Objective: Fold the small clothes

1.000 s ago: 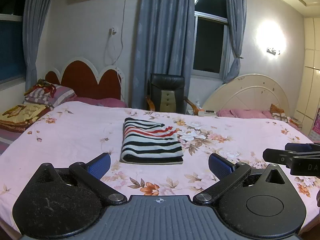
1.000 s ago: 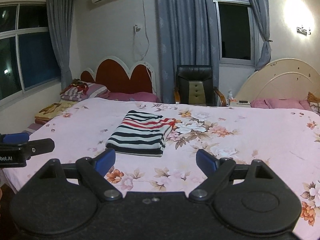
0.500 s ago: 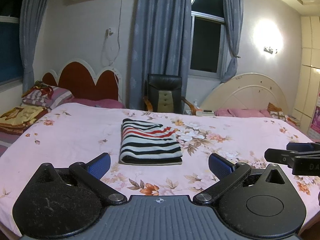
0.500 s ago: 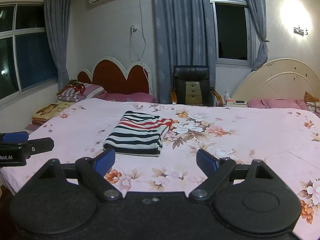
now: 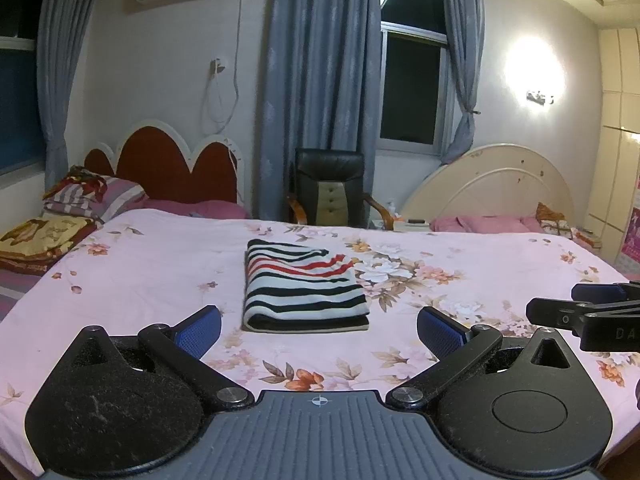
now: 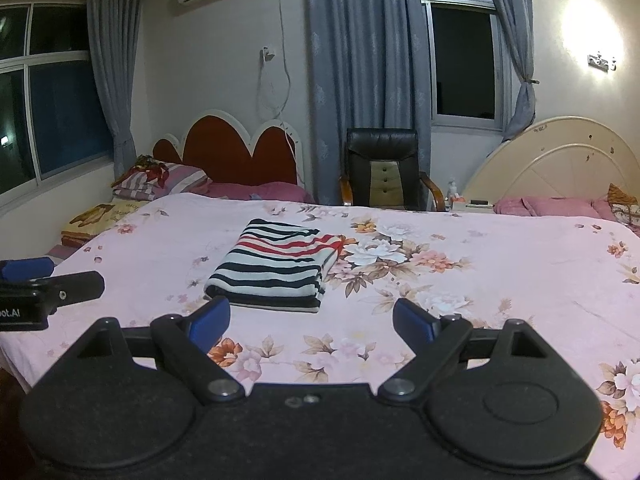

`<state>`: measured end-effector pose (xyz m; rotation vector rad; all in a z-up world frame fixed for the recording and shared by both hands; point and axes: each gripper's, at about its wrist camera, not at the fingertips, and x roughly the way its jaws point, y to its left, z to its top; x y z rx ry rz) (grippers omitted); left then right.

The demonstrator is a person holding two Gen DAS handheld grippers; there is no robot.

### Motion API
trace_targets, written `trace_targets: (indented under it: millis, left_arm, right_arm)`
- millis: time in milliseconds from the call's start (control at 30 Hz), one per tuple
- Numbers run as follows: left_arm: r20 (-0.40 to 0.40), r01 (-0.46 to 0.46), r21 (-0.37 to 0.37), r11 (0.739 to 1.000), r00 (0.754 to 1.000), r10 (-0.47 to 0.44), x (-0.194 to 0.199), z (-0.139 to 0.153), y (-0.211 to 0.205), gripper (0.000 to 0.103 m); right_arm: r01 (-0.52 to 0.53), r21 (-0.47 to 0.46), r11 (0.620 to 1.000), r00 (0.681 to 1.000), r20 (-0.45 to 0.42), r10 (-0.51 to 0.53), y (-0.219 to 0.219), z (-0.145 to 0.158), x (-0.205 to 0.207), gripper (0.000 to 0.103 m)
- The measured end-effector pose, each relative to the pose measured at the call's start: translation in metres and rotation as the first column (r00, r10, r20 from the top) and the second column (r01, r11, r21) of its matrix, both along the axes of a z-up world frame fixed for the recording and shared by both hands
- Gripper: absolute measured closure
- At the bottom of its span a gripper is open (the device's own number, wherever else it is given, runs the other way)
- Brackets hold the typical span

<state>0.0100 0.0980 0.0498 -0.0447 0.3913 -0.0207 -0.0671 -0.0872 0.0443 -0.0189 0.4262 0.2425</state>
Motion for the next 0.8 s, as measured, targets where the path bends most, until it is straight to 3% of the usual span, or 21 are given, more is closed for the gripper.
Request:
trace_targets:
  millis: [800]
  left_arm:
    - [-0.002,0.004,0.007,1.000,1.000,-0.003,0.0011,0.0018,-0.0018,0.000]
  right_arm:
    - [-0.008,-0.004,1.000,1.000,-0.008,0.008,-0.0008,0.0002,0.0023,0.015]
